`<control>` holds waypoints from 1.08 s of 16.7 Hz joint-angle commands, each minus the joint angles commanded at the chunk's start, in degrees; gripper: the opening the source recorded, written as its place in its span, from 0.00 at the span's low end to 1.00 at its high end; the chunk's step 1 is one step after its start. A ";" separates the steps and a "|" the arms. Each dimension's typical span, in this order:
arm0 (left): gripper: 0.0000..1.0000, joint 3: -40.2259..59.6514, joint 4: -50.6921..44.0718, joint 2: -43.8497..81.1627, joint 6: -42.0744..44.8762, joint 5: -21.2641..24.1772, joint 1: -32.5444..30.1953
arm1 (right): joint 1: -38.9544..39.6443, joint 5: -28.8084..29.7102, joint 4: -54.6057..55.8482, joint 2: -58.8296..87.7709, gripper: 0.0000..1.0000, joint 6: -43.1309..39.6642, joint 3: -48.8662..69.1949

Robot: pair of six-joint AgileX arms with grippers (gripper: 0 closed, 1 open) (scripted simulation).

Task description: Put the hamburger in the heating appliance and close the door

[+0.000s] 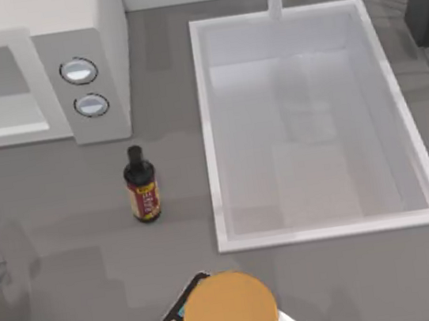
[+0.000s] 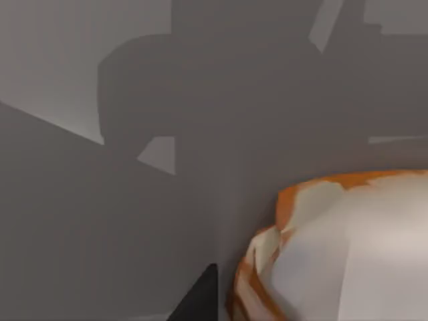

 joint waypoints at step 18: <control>0.00 8.27 -15.68 -7.33 -1.32 0.55 -0.14 | 0.00 0.00 0.00 0.00 1.00 0.00 0.00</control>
